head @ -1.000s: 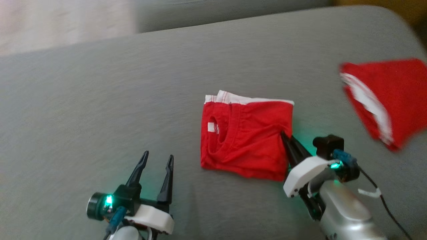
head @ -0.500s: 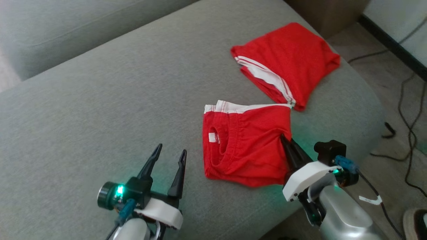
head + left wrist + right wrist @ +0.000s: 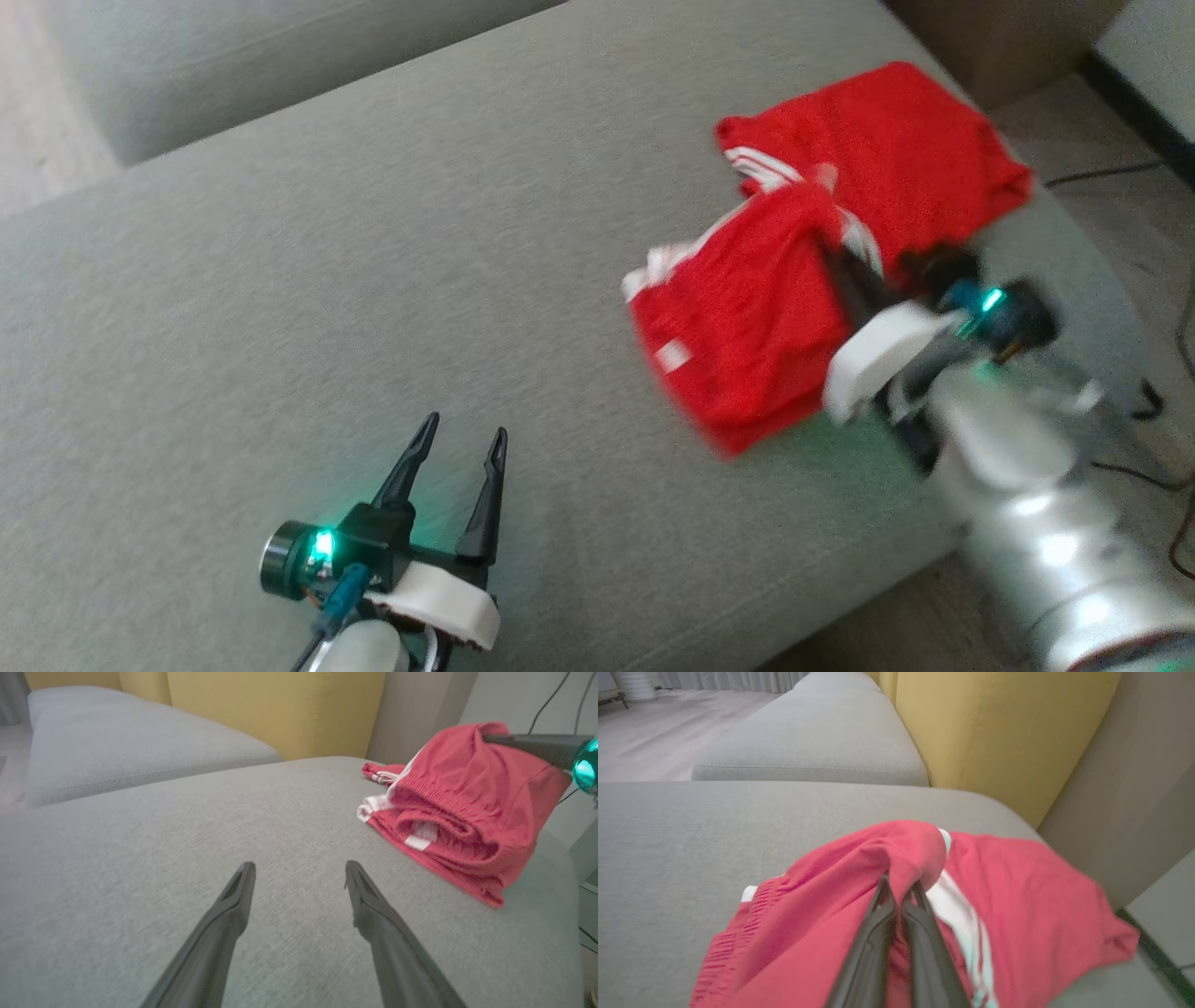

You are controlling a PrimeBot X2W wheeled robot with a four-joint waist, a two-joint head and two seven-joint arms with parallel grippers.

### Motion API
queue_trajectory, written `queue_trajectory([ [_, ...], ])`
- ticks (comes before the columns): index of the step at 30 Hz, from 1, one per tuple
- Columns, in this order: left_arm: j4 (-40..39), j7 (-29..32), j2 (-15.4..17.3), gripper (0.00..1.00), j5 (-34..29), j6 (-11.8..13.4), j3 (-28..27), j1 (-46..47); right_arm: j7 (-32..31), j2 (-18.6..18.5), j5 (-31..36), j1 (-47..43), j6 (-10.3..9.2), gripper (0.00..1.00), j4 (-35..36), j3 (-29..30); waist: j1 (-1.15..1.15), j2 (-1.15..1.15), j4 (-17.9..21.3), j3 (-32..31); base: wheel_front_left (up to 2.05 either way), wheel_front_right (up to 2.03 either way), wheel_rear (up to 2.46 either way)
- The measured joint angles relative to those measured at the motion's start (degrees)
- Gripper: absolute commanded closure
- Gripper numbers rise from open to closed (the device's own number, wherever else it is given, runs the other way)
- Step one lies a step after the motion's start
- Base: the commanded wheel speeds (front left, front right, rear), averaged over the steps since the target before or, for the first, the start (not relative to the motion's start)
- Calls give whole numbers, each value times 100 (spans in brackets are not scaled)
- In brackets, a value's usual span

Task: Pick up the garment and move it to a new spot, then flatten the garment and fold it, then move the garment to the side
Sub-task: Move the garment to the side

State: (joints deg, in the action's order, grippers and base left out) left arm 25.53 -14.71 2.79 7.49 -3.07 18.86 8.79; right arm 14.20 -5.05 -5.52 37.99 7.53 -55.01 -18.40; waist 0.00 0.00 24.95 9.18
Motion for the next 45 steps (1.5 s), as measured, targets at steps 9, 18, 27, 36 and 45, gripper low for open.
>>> queue_trajectory([
  [9, -7, 1, 0, 0, -53, -48, -4, 16, -253, -953, 765, 1102, 0, 100, -958, 336, 0, 0, -534, 248, 0, 0, 0],
  [18, -35, 0, 0, 0, -160, -52, -77, 104, -387, -1614, 1790, 1699, 0, 0, -1210, 1499, -1, 0, -765, 537, 0, 0, 0],
  [27, -46, 0, -2, 0, -220, -40, -310, 191, -46, -1049, 2302, 1625, 0, 0, -797, 2777, 0, 0, -671, 532, 0, 0, 0],
  [36, -168, 0, -2, 0, -241, 124, -679, 168, 12, 59, 1764, 527, 0, 0, 740, 2755, 0, 0, -803, 384, 0, 0, 0],
  [45, -229, 0, -7, 0, -138, 314, -1005, 93, 16, 155, 382, -849, 0, 0, 1582, 2096, 0, 0, -1252, 135, 0, 0, 0],
])
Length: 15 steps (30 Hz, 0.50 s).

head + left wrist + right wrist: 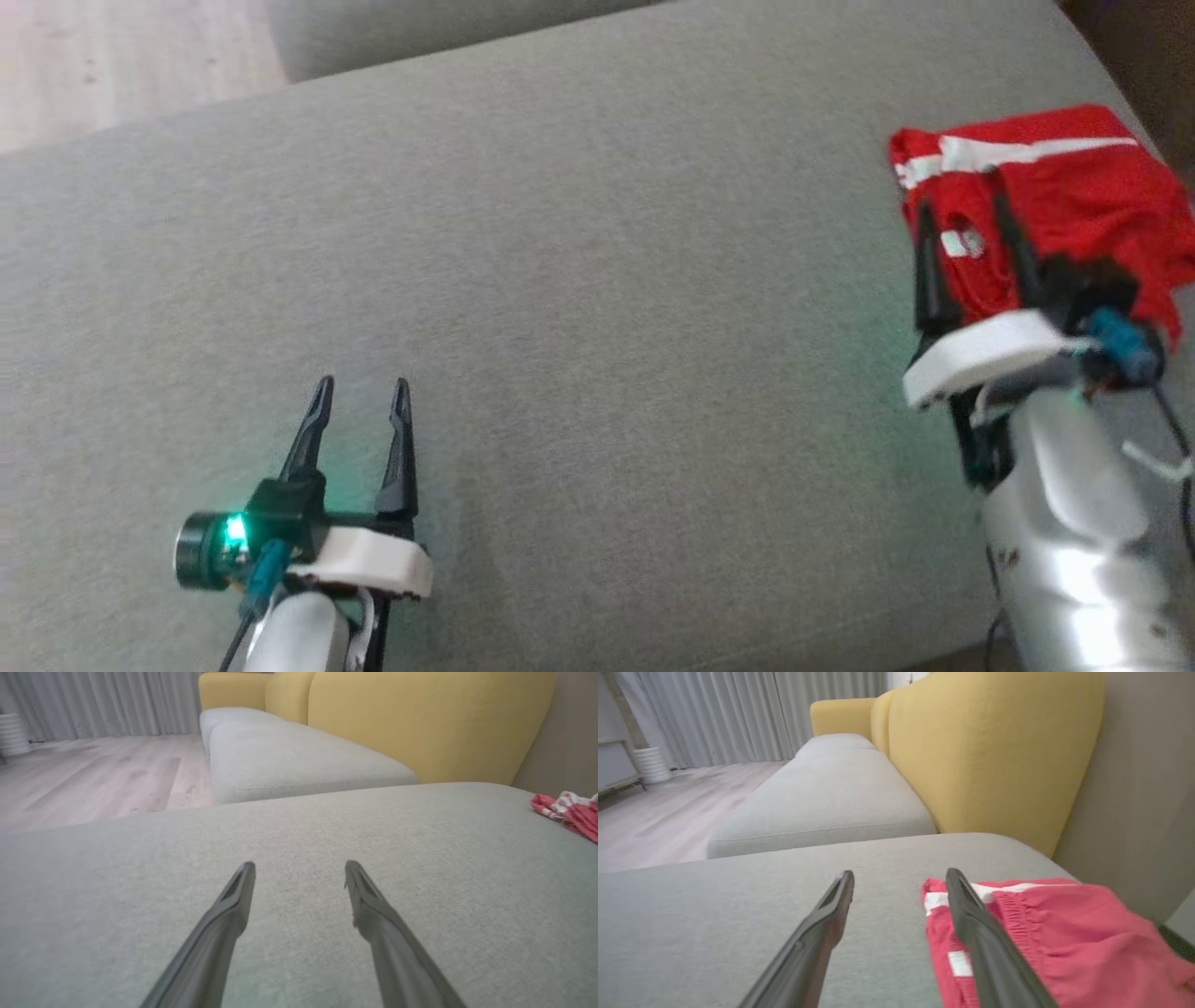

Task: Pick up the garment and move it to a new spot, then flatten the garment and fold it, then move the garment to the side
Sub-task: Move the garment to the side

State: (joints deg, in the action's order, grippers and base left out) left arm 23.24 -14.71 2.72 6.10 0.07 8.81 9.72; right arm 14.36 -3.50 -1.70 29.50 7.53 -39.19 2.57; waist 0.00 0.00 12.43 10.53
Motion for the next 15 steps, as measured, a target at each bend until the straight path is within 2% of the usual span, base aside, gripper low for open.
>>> queue_trajectory([
  [6, 4, 0, -2, 0, 48, 102, -222, -299, 0, 36, -439, -609, 0, 0, 180, -315, 0, 0, -303, -210, 0, 0, 0],
  [15, 78, 0, -5, 0, 164, 146, -448, -376, 0, 42, -558, -1086, 0, 0, 248, -438, 0, 0, -630, -508, 0, 0, 0],
])
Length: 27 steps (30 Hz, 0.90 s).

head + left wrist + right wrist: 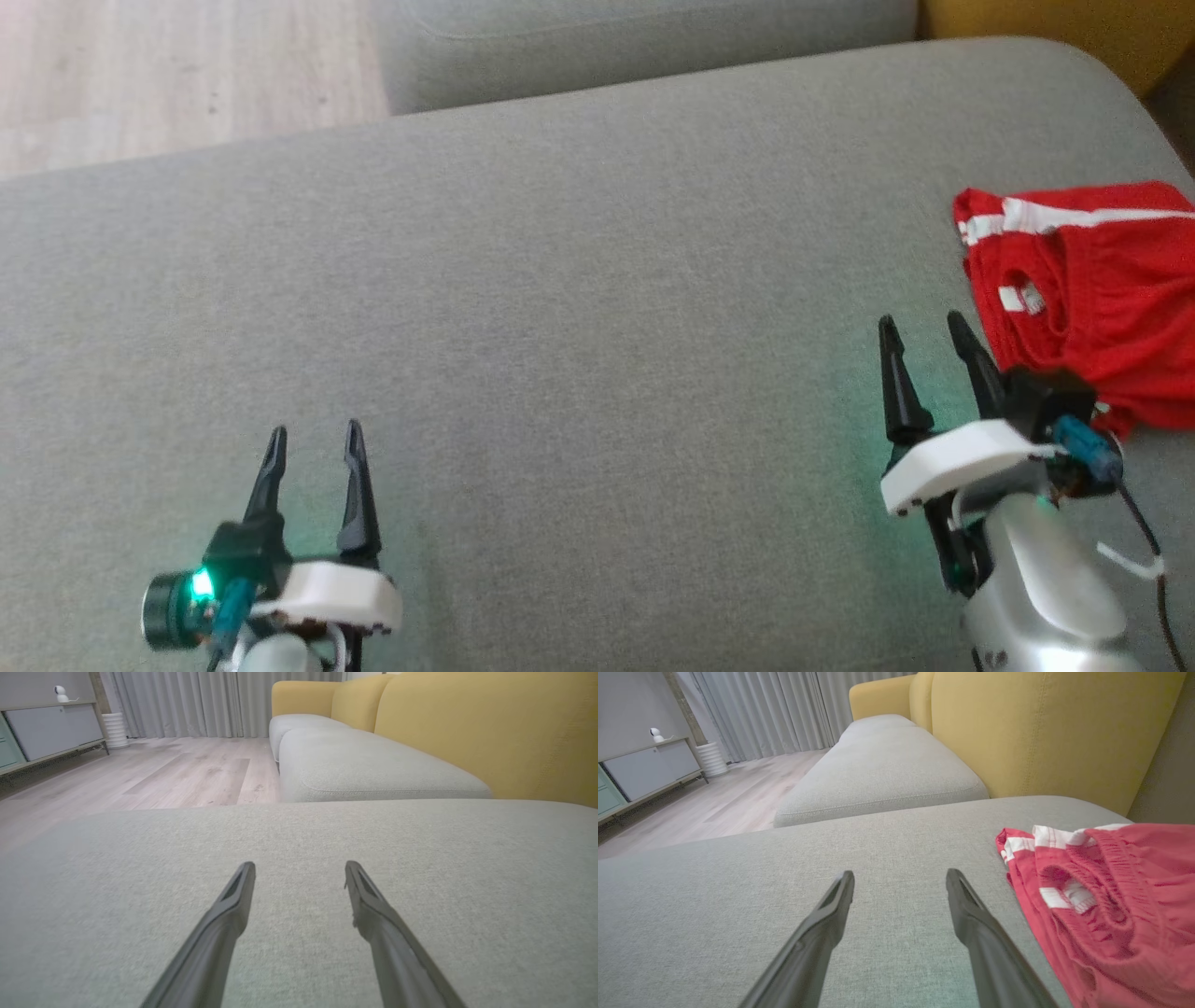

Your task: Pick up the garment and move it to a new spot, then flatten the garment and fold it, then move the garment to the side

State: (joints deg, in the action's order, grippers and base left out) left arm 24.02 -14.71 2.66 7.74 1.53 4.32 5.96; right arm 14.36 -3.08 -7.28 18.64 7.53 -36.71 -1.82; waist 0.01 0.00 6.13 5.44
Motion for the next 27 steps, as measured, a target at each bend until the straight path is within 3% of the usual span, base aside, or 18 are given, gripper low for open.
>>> queue_trajectory([
  [17, 104, 0, 0, 0, 183, 38, -62, -447, 0, 2, -176, -539, 0, 0, 23, -182, 0, 0, -381, -463, 0, 0, 0],
  [26, 19, 0, 1, 0, 236, -110, -73, -531, 0, 3, -200, -539, 0, 0, 14, -279, 0, 0, -444, -498, 0, 0, 0],
  [27, -19, 0, 1, 100, 246, -152, -74, -531, 0, 3, -224, -539, 0, 100, 15, -288, 0, 0, -438, -499, 0, 0, 0],
])
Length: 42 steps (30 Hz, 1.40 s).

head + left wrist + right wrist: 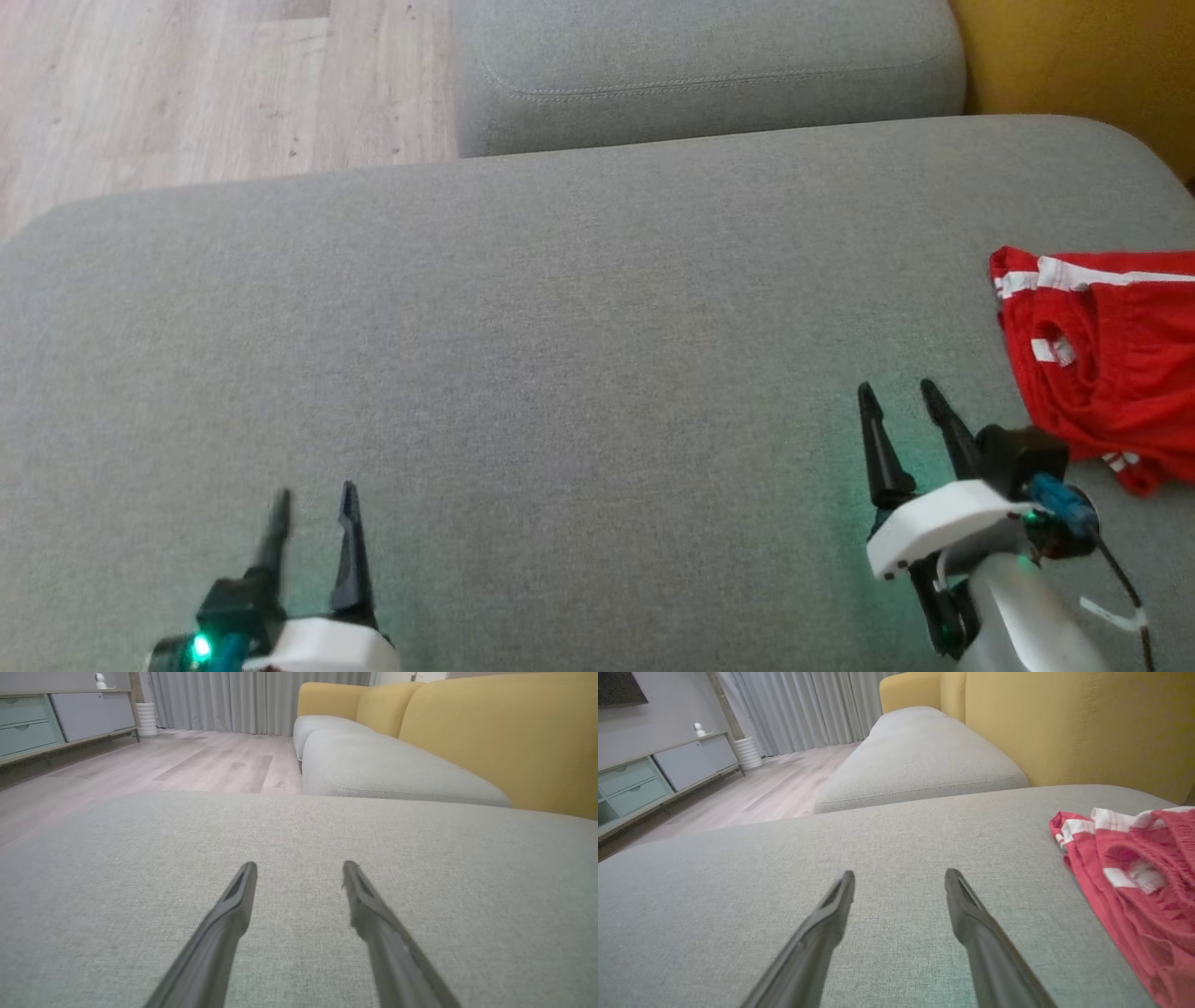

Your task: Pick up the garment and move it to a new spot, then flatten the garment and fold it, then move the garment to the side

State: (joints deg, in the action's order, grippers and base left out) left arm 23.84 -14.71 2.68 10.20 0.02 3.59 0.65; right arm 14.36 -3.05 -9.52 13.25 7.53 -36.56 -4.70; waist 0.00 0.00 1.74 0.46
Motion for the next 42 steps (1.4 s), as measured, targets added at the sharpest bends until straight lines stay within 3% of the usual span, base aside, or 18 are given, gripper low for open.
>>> queue_trajectory([
  [9, 504, 64, -4, 100, 178, -5, 11, -242, -86, 32, -164, -530, 0, 100, -475, -1, 0, 0, -4, -3, 0, 0, 0],
  [42, 156, 620, -4, 100, 2391, -205, -181, -189, -617, 33, -2405, -536, 0, 100, 237, 331, 0, 0, -52, -9, 0, 0, 0],
])
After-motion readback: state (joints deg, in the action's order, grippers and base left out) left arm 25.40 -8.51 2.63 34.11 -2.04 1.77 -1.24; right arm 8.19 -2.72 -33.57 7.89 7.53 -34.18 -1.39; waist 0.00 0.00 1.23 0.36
